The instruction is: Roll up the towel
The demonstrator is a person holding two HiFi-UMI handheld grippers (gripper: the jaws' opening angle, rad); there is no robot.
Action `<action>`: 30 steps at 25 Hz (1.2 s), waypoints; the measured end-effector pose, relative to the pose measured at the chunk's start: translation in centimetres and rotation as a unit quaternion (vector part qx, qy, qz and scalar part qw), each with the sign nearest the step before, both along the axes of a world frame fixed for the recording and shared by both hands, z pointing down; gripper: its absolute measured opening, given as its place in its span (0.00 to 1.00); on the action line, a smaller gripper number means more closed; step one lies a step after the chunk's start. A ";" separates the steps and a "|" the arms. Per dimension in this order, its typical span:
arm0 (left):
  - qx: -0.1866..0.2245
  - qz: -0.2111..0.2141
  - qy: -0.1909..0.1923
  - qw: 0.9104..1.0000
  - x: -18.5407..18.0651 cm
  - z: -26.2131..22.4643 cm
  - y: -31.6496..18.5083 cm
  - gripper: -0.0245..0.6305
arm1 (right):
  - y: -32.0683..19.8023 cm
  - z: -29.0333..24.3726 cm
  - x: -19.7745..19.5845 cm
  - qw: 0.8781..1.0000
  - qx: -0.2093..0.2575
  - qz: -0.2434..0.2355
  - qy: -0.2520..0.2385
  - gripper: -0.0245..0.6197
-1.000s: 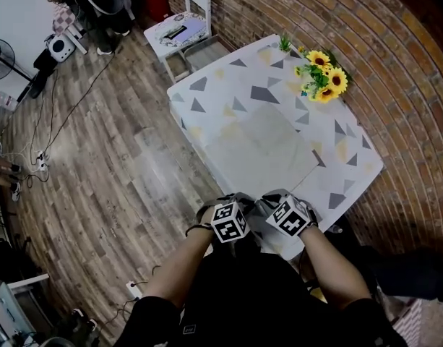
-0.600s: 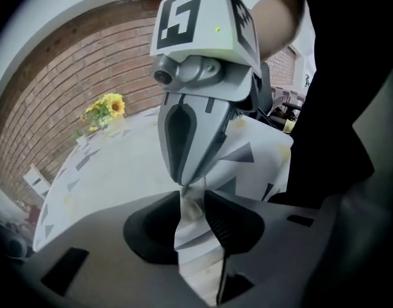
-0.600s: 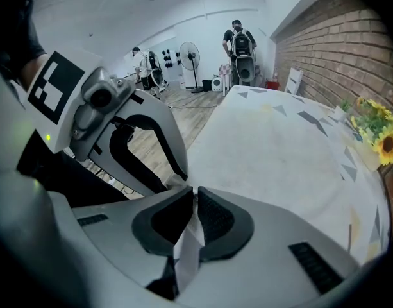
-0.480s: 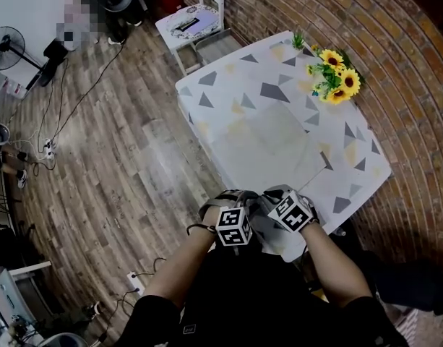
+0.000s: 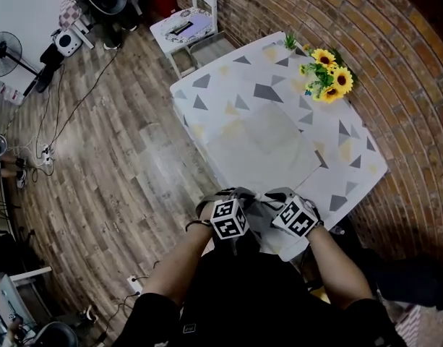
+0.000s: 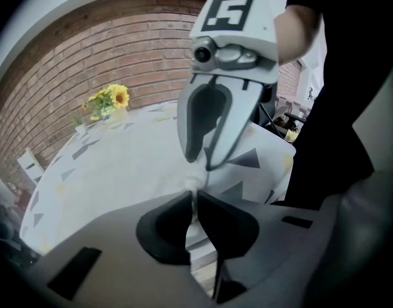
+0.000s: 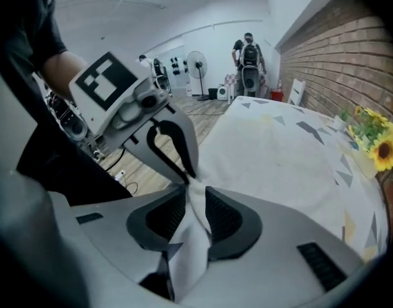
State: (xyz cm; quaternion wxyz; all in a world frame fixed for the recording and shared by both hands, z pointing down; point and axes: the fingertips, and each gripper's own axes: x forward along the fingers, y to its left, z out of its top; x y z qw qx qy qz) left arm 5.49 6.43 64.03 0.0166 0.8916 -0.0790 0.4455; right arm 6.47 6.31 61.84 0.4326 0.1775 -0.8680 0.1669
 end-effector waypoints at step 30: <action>-0.108 0.001 0.006 0.994 0.0 -0.2 0.5 0.10 | -0.9 0.7 0.7 0.998 -0.032 -0.046 0.027 0.10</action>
